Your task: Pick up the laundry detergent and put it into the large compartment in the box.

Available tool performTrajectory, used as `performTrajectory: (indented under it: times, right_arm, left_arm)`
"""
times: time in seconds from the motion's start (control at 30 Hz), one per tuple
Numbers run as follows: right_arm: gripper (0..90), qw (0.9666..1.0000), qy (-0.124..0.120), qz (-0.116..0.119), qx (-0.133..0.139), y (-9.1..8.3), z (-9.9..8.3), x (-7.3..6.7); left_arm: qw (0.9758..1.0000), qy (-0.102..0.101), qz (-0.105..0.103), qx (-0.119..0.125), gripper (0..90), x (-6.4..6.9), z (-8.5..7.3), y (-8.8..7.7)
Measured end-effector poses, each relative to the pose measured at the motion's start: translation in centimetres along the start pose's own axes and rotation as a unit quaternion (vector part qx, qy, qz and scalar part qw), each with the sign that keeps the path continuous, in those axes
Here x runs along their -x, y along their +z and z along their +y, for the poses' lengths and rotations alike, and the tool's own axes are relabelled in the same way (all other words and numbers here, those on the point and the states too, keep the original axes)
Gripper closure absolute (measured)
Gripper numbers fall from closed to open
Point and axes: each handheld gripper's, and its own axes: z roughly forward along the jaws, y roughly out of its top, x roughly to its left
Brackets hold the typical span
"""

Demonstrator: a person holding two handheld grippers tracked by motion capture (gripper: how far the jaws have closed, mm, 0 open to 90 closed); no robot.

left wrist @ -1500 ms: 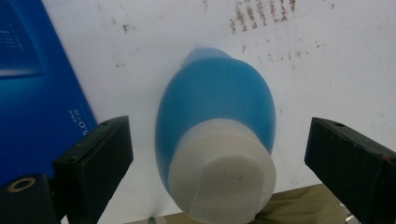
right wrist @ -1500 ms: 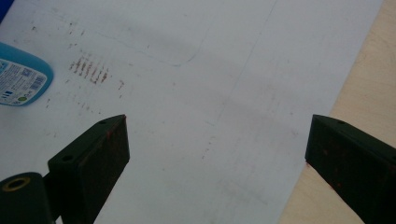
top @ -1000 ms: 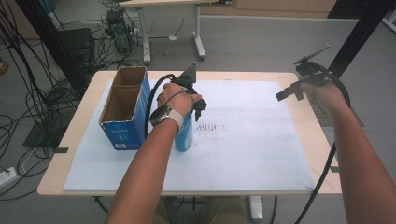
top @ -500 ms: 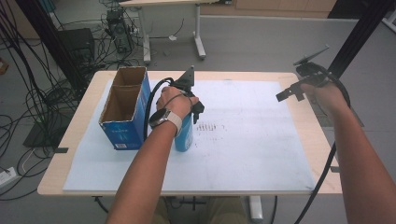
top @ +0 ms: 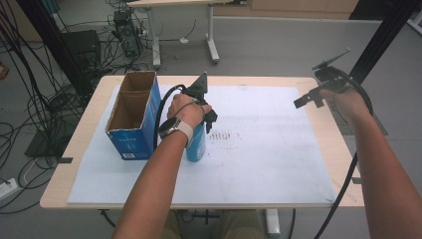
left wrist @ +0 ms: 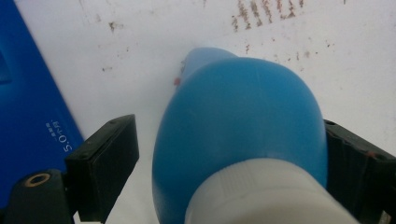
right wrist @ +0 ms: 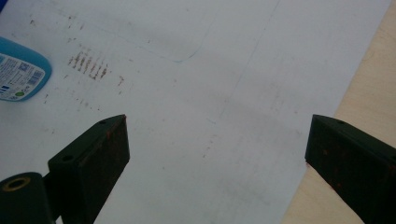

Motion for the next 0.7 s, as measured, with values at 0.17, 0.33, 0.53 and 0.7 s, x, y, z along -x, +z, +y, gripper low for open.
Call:
performTrajectory:
  times: [0.17, 0.33, 0.53, 0.7]
  right_arm:
    - [6.2, 1.0, 0.0, 0.0, 0.0, 0.01, 0.0, -0.05]
    - [6.2, 1.0, 0.0, 0.0, -0.001, 0.05, 0.06, -0.1]
    - [6.2, 1.0, 0.001, 0.001, -0.001, 0.08, 0.04, -0.04]
    - [6.3, 1.0, 0.001, 0.001, -0.001, 0.03, -0.03, 0.06]
  left_arm:
    - [1.0, 0.008, -0.003, 0.003, 15.8, -0.09, -0.04, 0.02]
    - [0.9999, 0.01, -0.004, 0.008, 20.1, -0.07, -0.14, 0.05]
    - [0.9998, 0.011, -0.002, 0.015, 28.8, 0.1, -0.3, 0.11]
    - [0.9997, 0.012, 0.004, 0.019, 35.9, 0.32, -0.41, 0.15]
